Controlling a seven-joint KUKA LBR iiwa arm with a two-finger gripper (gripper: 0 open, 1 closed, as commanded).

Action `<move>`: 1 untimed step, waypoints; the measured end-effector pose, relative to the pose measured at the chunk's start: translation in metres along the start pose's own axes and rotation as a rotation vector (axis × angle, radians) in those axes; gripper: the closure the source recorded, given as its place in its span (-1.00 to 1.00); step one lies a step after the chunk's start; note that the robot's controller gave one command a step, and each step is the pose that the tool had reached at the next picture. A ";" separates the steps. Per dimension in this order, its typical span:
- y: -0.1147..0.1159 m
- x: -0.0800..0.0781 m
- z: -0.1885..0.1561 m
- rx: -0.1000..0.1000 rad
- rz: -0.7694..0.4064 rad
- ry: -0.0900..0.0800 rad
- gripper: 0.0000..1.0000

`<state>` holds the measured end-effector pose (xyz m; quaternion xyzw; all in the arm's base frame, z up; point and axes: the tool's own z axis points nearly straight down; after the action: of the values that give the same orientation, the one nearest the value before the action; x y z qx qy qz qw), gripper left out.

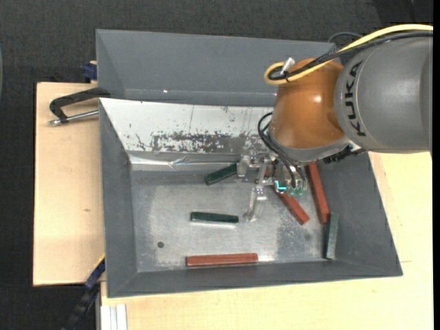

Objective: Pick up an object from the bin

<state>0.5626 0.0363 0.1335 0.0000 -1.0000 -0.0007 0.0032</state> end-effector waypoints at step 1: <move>0.000 -0.002 -0.004 0.000 0.001 -0.008 -1.00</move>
Offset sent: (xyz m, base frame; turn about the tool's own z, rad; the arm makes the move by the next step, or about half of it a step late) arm -0.0441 0.0596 -0.0635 0.0571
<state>0.5647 0.0362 0.1379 -0.0003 -1.0000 -0.0009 -0.0009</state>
